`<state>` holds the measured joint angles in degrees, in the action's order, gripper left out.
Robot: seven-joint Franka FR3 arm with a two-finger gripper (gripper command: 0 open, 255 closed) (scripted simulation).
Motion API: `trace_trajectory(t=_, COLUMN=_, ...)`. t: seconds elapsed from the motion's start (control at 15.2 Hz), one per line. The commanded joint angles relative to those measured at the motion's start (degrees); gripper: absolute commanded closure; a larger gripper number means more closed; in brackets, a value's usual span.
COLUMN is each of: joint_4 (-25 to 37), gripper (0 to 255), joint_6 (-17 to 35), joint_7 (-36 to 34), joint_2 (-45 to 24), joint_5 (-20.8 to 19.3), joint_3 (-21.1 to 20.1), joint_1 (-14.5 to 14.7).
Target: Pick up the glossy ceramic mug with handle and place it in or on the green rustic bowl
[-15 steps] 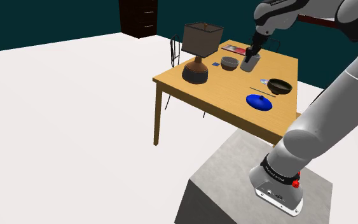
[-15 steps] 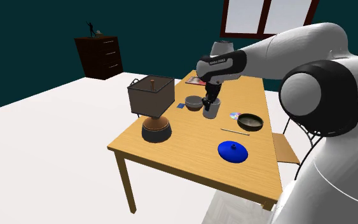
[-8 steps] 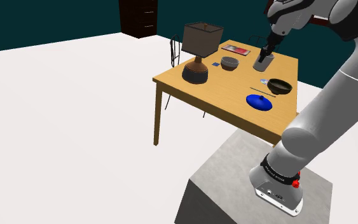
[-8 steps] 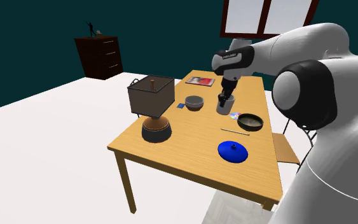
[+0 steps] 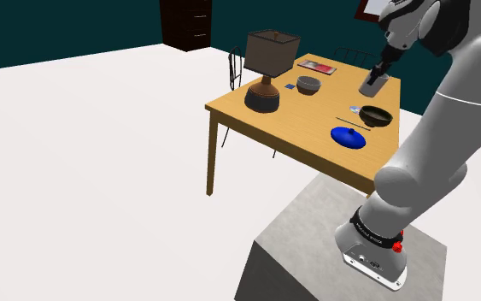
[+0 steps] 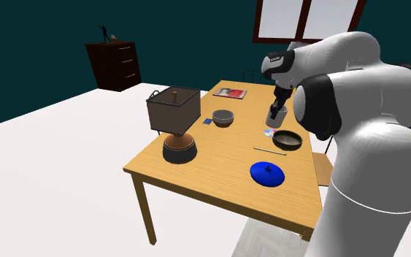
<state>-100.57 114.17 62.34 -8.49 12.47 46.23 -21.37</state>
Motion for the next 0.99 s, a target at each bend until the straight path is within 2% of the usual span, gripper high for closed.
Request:
trace_trajectory(t=0.0, joint_4=3.8, gripper=255, joint_6=-1.9, joint_7=4.2, joint_2=-3.5, joint_5=3.2, joint_3=0.7, joint_1=-3.0)
trace_trajectory(t=0.4, joint_4=16.4, gripper=255, joint_6=-8.4, joint_7=13.8, joint_2=-14.0, joint_5=11.6, joint_3=0.5, joint_1=-14.4)
trace_trajectory(t=0.92, joint_4=10.9, gripper=255, joint_6=-2.6, joint_7=15.1, joint_2=-14.5, joint_5=12.5, joint_3=-0.1, joint_1=-13.8)
